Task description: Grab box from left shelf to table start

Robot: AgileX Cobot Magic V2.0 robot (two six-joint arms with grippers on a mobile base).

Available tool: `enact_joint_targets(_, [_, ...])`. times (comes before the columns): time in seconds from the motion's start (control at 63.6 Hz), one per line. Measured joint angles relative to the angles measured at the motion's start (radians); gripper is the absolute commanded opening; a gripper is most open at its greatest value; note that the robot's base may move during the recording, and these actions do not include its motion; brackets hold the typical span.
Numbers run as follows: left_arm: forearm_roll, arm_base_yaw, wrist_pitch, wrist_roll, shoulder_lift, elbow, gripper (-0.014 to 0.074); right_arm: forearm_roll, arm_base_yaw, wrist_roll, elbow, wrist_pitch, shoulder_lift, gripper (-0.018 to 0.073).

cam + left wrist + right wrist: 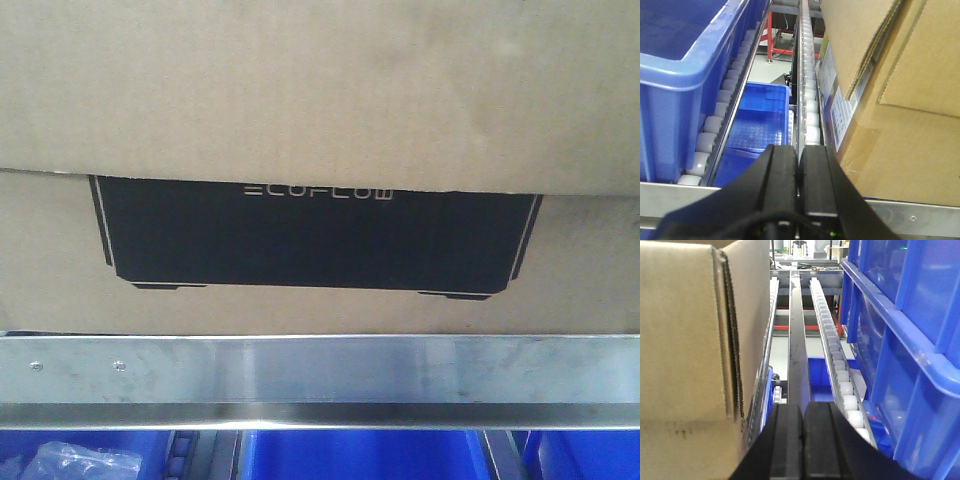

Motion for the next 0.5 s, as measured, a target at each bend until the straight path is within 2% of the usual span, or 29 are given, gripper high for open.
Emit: enact_joint_targets(0.503, [0.000, 0.000, 0.000, 0.000, 0.000, 0.000, -0.0015, 0.000, 0.000, 0.000, 0.000, 0.000, 0.000, 0.0049])
